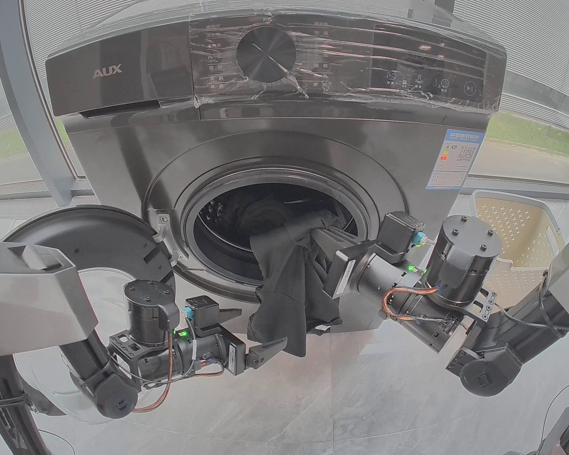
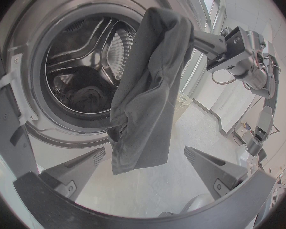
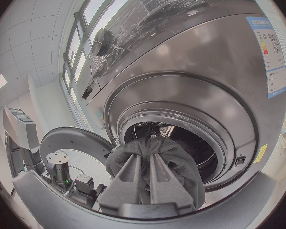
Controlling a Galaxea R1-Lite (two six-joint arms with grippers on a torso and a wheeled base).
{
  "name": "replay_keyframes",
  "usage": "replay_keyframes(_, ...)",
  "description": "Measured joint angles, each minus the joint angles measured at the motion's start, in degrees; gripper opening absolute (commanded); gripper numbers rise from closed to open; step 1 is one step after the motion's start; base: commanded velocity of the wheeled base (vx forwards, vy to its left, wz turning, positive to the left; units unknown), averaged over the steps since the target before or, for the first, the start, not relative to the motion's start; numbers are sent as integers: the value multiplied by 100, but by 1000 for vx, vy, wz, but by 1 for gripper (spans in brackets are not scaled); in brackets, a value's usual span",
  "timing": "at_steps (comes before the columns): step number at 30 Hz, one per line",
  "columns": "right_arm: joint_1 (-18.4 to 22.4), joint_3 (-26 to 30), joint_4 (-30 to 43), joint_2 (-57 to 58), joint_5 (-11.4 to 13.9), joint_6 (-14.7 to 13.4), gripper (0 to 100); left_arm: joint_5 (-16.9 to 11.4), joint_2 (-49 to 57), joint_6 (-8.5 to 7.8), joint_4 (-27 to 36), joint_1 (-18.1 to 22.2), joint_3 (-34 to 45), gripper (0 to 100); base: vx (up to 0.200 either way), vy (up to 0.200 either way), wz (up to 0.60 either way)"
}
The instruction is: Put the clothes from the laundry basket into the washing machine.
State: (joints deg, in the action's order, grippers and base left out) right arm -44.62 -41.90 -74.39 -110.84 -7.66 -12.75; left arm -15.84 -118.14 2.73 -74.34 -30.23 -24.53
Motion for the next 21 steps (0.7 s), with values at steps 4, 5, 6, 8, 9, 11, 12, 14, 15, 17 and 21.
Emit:
replay_keyframes(4, -2, 11, -6, -7, 0, 0, 0, 0, -256, 24, -52, -16, -262, 100, 0, 0, 0)
replay_keyframes(5, -6, 15, -4, -10, 0, 0, 0, 0, -317, 28, -79, -20, -328, 100, 0, 0, 0)
replay_keyframes(6, -11, 17, -6, -11, 0, 0, 0, -1, -377, 28, -110, -22, -383, 100, 0, 0, 0)
replay_keyframes(8, -11, 21, -12, -11, 0, 0, 0, -9, -468, 30, -137, -38, -457, 100, 0, 0, 0)
replay_keyframes(9, -11, 26, -12, -13, 0, 0, 0, -9, -516, 30, -158, -44, -494, 100, 0, 0, 0)
replay_keyframes(11, -11, 26, -26, -18, 0, -2, 0, -9, -628, 30, -227, -59, -588, 100, 0, 0, 0)
replay_keyframes(12, -11, 28, -33, -22, 0, -5, 0, -9, -672, 30, -262, -66, -636, 100, 0, 0, 0)
replay_keyframes(14, -15, 30, -35, -33, -4, -7, 0, -9, -755, 30, -288, -80, -706, 100, 0, 0, 0)
replay_keyframes(15, -17, 32, -37, -35, -6, -9, 0, -1, -794, 33, -290, -85, -734, 100, 0, 0, 0)
replay_keyframes(17, -17, 32, -39, -41, -6, -9, 0, 38, -870, 33, -325, -88, -818, 0, 0, 0, 0)
replay_keyframes(21, -20, 63, -41, -46, -9, -7, 0, 76, -1006, 38, -523, -90, -931, 0, 0, 0, 0)
